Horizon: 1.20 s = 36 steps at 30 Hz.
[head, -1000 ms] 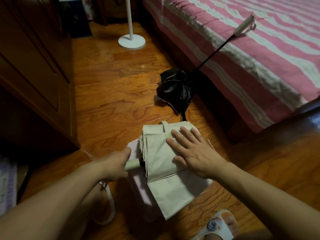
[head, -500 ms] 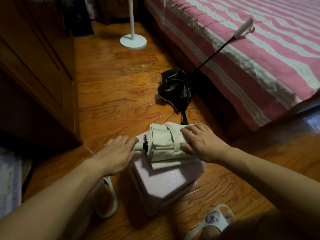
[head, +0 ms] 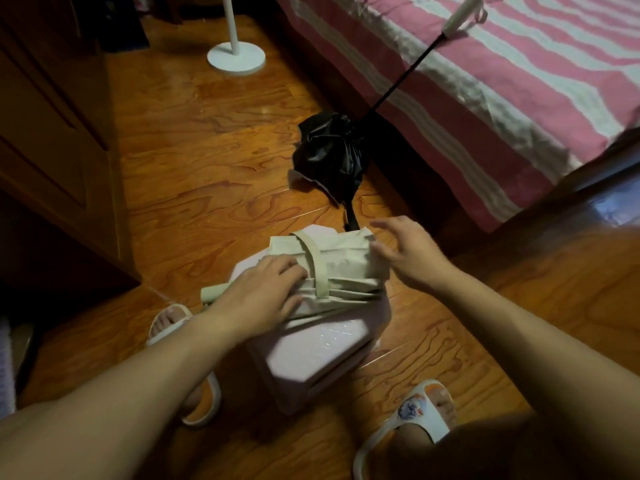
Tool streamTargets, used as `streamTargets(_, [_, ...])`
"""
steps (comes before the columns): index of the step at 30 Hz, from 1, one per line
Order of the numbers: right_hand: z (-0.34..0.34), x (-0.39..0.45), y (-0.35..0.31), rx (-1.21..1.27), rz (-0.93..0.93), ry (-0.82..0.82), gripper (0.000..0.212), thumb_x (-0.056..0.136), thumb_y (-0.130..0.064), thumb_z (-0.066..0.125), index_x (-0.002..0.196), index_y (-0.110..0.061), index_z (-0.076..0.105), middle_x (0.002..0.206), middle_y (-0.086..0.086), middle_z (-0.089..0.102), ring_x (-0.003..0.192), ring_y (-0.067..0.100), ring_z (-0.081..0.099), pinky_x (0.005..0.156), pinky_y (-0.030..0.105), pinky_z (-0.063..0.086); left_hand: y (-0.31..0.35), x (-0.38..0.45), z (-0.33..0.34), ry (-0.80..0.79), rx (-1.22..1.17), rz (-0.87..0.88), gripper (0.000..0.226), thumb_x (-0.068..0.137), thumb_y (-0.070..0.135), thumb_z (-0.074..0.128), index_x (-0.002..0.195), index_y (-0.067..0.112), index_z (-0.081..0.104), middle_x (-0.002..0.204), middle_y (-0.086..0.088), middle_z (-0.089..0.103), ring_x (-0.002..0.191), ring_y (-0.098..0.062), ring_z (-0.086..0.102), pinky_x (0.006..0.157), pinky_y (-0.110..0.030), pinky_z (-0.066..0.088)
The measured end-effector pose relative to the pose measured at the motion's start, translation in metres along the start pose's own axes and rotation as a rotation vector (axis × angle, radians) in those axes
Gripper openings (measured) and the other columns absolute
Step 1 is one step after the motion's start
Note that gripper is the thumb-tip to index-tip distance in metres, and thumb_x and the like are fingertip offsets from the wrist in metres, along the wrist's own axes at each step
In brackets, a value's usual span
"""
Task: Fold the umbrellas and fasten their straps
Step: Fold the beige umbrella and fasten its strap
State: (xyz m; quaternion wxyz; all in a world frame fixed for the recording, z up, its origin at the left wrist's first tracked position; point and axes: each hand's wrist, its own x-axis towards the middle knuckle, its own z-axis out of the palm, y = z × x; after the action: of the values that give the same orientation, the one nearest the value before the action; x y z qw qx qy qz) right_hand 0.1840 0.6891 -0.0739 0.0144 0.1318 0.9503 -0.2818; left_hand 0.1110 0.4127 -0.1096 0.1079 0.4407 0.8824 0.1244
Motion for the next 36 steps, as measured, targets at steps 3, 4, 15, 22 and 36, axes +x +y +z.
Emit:
streamTargets(3, [-0.016, -0.024, 0.028, 0.291, 0.4, 0.072, 0.013, 0.1, -0.013, 0.06, 0.11, -0.017, 0.068, 0.114, 0.004, 0.067, 0.098, 0.018, 0.064, 0.08, 0.034, 0.055, -0.009, 0.007, -0.002, 0.043, -0.093, -0.058, 0.031, 0.096, 0.04, 0.06, 0.124, 0.03, 0.054, 0.129, 0.009, 0.052, 0.118, -0.013, 0.047, 0.097, -0.033, 0.045])
streamTargets(4, [-0.016, -0.034, 0.036, 0.398, 0.496, 0.012, 0.01, 0.098, -0.007, 0.06, 0.102, -0.014, 0.067, 0.108, 0.009, 0.068, 0.094, 0.022, 0.067, 0.078, 0.037, 0.057, -0.011, 0.008, -0.001, 0.037, -0.106, -0.065, 0.032, 0.095, 0.039, 0.063, 0.125, 0.03, 0.054, 0.128, 0.01, 0.052, 0.116, -0.011, 0.047, 0.096, -0.032, 0.045])
streamTargets(15, [0.02, -0.059, 0.035, 0.371, 0.103, -0.007, 0.018, 0.093, -0.015, 0.071, 0.11, -0.022, 0.073, 0.105, -0.011, 0.067, 0.1, 0.007, 0.063, 0.088, 0.029, 0.057, -0.003, 0.017, 0.0, 0.023, -0.208, -0.187, 0.027, 0.096, 0.027, 0.065, 0.122, 0.024, 0.057, 0.121, 0.005, 0.054, 0.108, -0.018, 0.055, 0.092, -0.039, 0.049])
streamTargets(22, [0.036, -0.052, 0.031, 0.244, 0.099, 0.067, 0.015, 0.091, -0.035, 0.07, 0.104, -0.028, 0.075, 0.107, -0.013, 0.068, 0.101, 0.007, 0.058, 0.091, 0.043, 0.054, 0.0, 0.013, -0.003, 0.021, -0.209, -0.235, 0.023, 0.096, 0.031, 0.065, 0.114, 0.027, 0.053, 0.111, 0.008, 0.054, 0.098, -0.015, 0.054, 0.081, -0.039, 0.048])
streamTargets(36, [0.037, -0.053, 0.016, 0.554, 0.145, 0.032, 0.015, 0.089, -0.015, 0.075, 0.097, -0.027, 0.074, 0.1, -0.011, 0.067, 0.095, 0.0, 0.059, 0.091, 0.033, 0.053, -0.005, 0.012, -0.004, -0.014, -0.232, -0.216, 0.022, 0.096, 0.032, 0.065, 0.111, 0.032, 0.049, 0.108, 0.012, 0.051, 0.095, -0.013, 0.051, 0.08, -0.04, 0.048])
